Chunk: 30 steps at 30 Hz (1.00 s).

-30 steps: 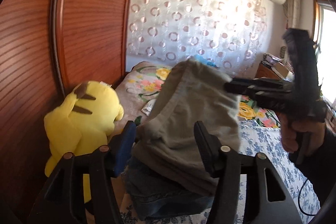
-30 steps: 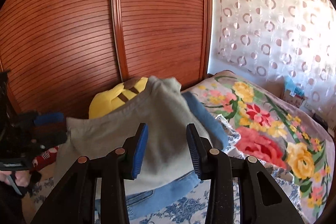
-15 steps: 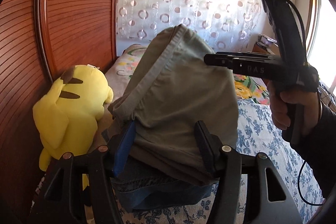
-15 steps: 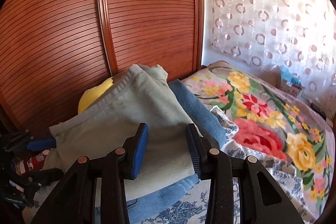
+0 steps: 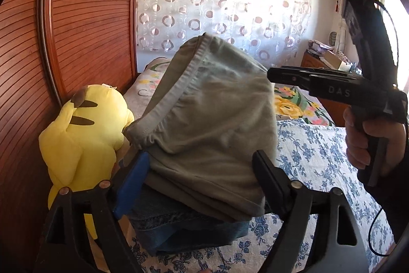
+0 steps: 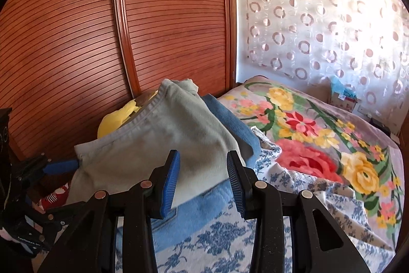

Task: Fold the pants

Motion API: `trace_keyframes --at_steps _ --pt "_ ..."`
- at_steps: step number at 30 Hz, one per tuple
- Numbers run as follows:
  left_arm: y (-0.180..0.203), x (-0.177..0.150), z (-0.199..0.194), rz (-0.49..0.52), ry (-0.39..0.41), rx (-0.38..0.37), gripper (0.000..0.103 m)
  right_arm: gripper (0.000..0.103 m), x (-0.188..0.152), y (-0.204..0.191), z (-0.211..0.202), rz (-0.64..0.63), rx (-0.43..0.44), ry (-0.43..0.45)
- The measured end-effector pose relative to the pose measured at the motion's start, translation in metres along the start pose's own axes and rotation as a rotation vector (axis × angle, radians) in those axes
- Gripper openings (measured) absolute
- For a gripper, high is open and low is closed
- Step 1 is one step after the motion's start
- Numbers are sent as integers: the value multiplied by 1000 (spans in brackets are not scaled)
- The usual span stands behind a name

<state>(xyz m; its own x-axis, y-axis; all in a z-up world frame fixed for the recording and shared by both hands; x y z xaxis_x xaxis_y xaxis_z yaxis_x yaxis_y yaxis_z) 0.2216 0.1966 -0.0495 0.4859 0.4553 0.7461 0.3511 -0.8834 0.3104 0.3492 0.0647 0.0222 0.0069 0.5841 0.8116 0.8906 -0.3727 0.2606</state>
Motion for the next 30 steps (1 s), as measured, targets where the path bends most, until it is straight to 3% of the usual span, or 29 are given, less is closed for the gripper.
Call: trace_keyframes --at_steps 18,30 --pt "29 -11 -21 26 6 -49 101 40 -43 -21 -54 72 -63 -16" --pt "70 -40 -39 101 -10 -125 102 72 -78 -39 -101 145 -171 -51"
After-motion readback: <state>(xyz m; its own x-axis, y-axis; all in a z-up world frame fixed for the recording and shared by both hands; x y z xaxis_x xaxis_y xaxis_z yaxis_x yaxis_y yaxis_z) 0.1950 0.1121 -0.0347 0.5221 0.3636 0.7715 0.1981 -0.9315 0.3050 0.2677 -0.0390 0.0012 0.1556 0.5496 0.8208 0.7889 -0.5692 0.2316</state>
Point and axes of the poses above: each gripper's, at about its wrist camera, not at the fingertips, and z roughly the way its jaws point, y to its right, x to its top, the point moved 7 cm from there along z, roughly the way its jaws point, and after that the axes turned 14 degrees about -z, right-handed, at the moved point
